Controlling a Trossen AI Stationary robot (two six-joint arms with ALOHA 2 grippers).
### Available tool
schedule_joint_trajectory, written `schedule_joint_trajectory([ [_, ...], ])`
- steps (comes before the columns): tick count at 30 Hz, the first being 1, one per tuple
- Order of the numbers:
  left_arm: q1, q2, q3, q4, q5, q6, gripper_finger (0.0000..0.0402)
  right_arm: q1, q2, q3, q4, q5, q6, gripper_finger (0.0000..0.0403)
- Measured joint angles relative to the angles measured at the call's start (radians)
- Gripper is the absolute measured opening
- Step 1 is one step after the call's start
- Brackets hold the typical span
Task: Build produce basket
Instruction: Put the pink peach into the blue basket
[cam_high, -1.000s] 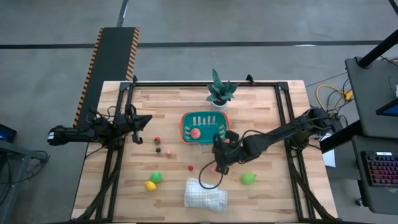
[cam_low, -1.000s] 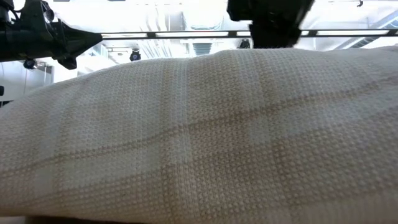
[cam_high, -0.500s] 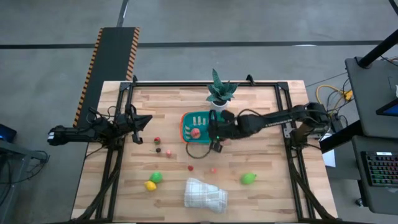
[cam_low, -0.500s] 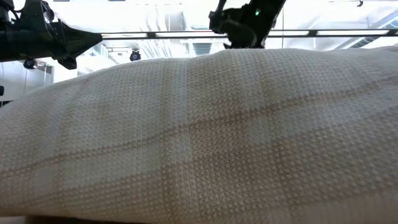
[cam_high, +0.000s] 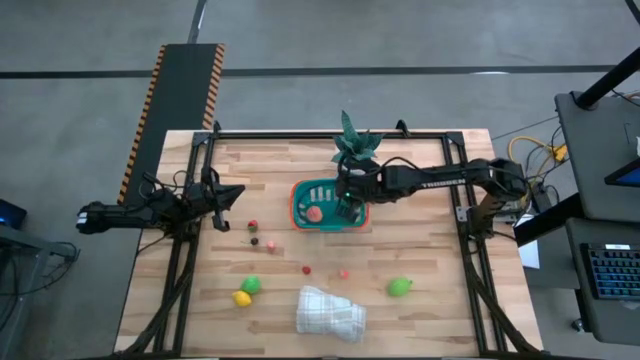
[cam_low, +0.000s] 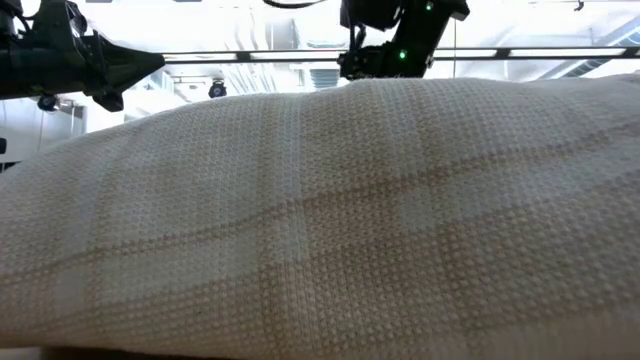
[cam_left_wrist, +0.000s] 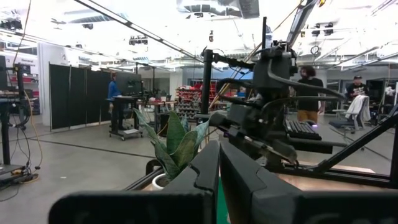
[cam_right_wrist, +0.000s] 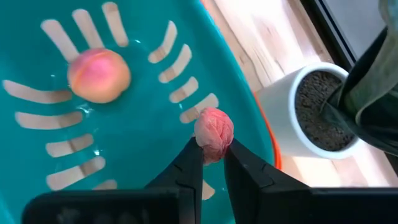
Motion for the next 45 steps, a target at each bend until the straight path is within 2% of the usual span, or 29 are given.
schedule_joint_trajectory([
  [19, 0.0, 0.001, 0.0, -0.001, 0.0, 0.0, 0.0, -0.011, 0.0, -0.03, 0.001, -0.006, 0.025, 0.0044],
  [29, 0.0, 0.001, 0.0, -0.001, 0.0, 0.002, 0.0, 0.061, 0.0, -0.031, 0.001, -0.011, 0.089, 0.0044],
  [35, 0.0, 0.001, 0.0, -0.001, 0.0, 0.002, 0.0, 0.096, 0.0, -0.031, -0.009, -0.113, 0.098, 0.0044],
  [45, 0.0, 0.001, 0.0, -0.001, 0.0, 0.003, 0.0, 0.105, 0.001, -0.031, -0.168, -0.113, 0.143, 0.0044],
])
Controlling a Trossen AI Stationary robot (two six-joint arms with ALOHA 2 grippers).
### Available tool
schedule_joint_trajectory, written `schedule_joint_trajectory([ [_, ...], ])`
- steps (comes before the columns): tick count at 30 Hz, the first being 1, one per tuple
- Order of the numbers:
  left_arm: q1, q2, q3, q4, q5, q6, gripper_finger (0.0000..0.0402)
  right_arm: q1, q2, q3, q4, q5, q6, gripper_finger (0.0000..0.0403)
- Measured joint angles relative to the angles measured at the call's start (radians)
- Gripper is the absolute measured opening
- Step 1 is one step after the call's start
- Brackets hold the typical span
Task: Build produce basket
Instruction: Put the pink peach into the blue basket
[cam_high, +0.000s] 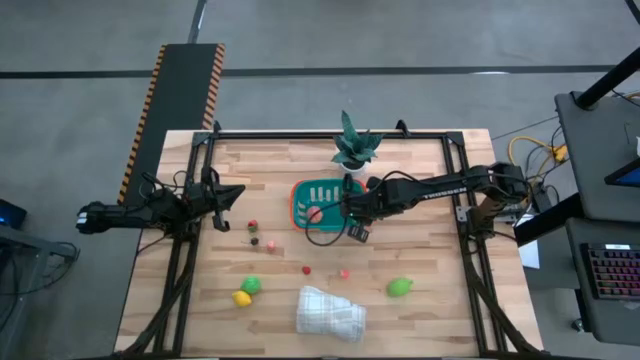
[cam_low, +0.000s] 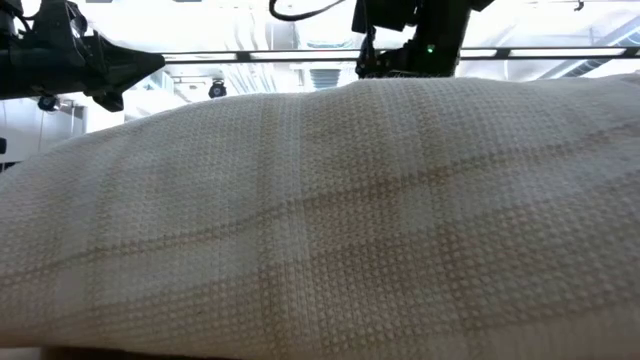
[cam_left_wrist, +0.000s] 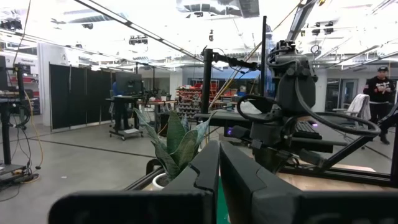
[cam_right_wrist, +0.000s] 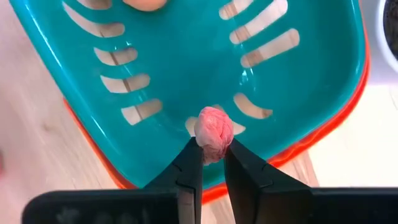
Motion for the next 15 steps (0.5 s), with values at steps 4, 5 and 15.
schedule_joint_trajectory([
  [4, 0.0, 0.0, 0.0, 0.0, 0.0, 0.0, 0.0, 0.002, 0.0, 0.0, 0.001, 0.0, 0.0, 0.0044],
  [5, 0.0, 0.0, 0.0, 0.0, 0.0, 0.0, 0.0, 0.002, 0.0, 0.0, 0.002, 0.0, 0.0, 0.0044],
  [15, 0.0, 0.0, 0.0, -0.001, 0.0, 0.0, 0.0, 0.002, 0.0, 0.0, 0.006, 0.0, 0.0, 0.0081],
])
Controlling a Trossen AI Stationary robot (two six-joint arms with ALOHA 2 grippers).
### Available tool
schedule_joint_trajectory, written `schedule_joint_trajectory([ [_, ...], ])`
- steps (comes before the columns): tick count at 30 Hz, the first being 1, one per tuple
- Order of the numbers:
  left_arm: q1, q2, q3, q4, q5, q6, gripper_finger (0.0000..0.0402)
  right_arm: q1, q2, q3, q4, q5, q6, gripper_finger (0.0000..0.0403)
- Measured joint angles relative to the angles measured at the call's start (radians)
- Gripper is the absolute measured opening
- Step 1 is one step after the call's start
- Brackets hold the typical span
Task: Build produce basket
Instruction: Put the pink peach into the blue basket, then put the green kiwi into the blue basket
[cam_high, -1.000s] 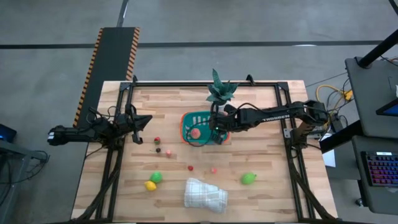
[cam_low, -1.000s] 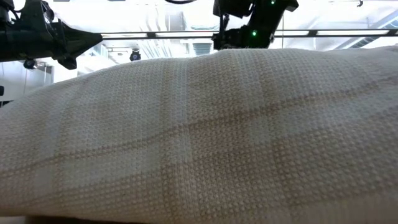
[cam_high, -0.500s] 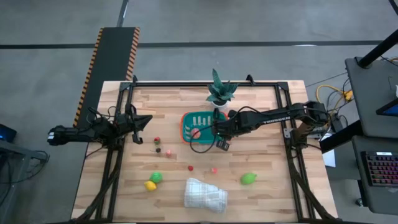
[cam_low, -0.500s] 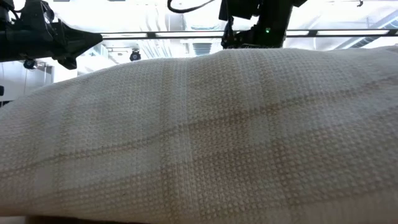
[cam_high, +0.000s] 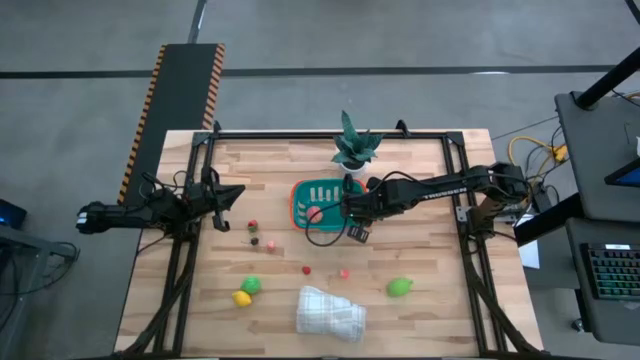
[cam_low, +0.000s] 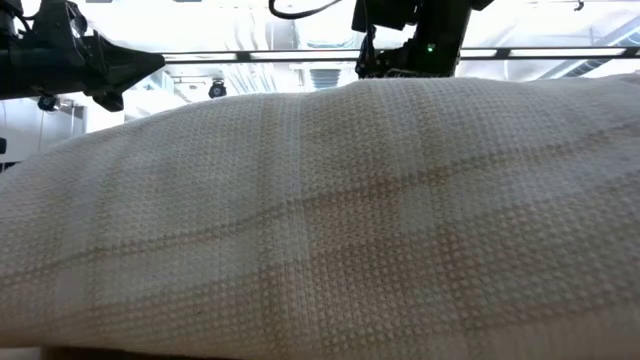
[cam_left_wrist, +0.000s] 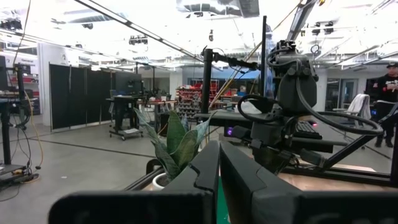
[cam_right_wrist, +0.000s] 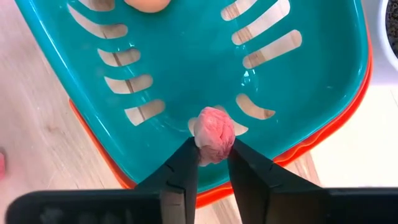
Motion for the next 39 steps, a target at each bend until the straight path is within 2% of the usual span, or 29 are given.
schedule_joint_trajectory([
  [11, 0.0, 0.0, 0.0, 0.0, 0.0, 0.0, 0.0, 0.007, -0.013, 0.0, 0.001, -0.017, -0.001, 0.0135],
  [13, 0.0, 0.0, 0.0, 0.0, 0.0, 0.0, 0.0, 0.013, -0.023, 0.0, 0.001, -0.071, -0.002, 0.0147],
  [19, 0.0, 0.0, 0.0, 0.0, 0.0, 0.0, 0.0, 0.052, -0.112, 0.0, 0.094, -0.34, -0.049, 0.0199],
  [26, 0.0, 0.0, 0.0, 0.0, 0.0, 0.0, 0.0, 0.124, -0.327, 0.0, 0.133, -0.231, -0.083, 0.0255],
  [30, 0.0, 0.0, 0.0, 0.001, 0.0, 0.0, 0.0, 0.207, -0.445, -0.007, 0.142, -0.227, -0.083, 0.0279],
  [39, 0.0, 0.0, 0.0, 0.0, 0.0, -0.003, 0.0, 0.393, -0.501, -0.026, 0.135, -0.23, -0.164, 0.0317],
])
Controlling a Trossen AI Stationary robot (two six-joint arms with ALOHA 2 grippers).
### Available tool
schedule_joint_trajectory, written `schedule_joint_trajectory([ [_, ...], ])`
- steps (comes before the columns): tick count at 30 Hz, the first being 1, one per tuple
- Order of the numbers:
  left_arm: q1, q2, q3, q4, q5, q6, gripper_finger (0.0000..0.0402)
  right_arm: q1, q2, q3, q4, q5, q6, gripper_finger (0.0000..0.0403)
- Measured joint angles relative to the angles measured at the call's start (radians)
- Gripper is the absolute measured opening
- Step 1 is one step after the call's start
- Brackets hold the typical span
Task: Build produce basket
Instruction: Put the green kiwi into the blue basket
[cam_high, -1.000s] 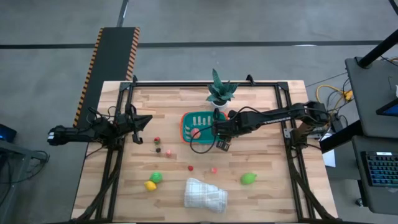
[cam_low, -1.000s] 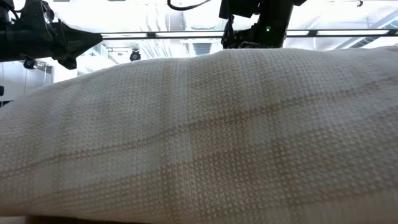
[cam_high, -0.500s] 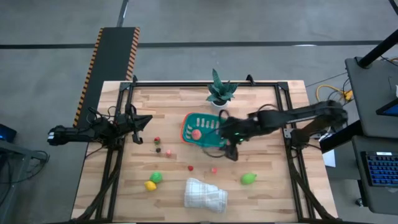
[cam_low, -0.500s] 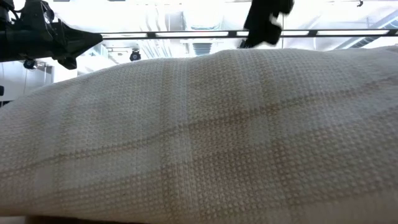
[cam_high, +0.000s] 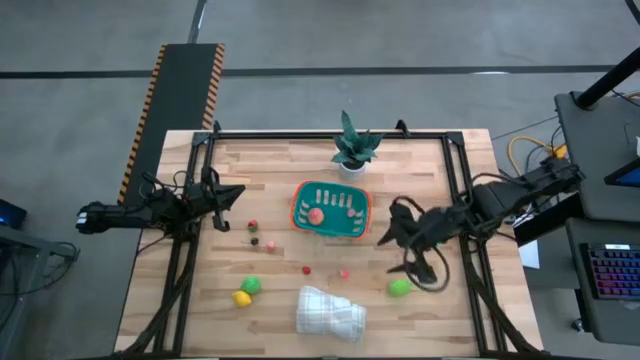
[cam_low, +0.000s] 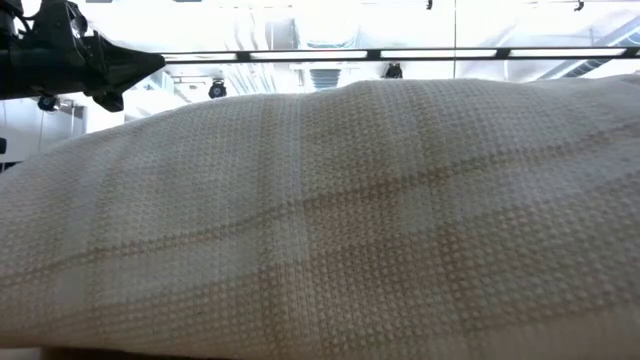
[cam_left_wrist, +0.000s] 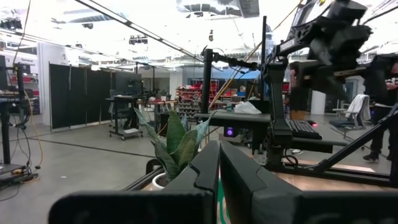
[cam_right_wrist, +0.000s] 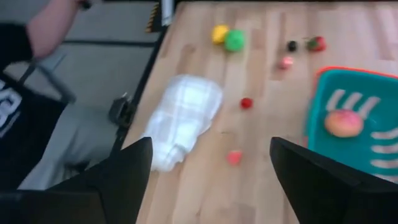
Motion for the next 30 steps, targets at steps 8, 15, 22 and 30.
schedule_joint_trajectory([
  [8, 0.0, 0.0, 0.0, 0.0, 0.0, -0.002, 0.0, 0.102, 0.021, -0.025, -0.158, 0.004, 0.088, 0.0305],
  [15, 0.0, 0.001, 0.0, -0.002, 0.0, -0.002, 0.0, 0.174, 0.042, -0.102, -0.176, 0.004, 0.188, 0.0297],
  [22, 0.0, 0.007, 0.0, -0.002, 0.0, -0.002, 0.0, 0.197, 0.055, -0.217, -0.164, 0.004, 0.223, 0.0298],
  [30, 0.0, 0.007, 0.0, -0.005, 0.0, 0.002, 0.0, 0.197, 0.054, -0.383, 0.033, 0.004, 0.219, 0.0297],
])
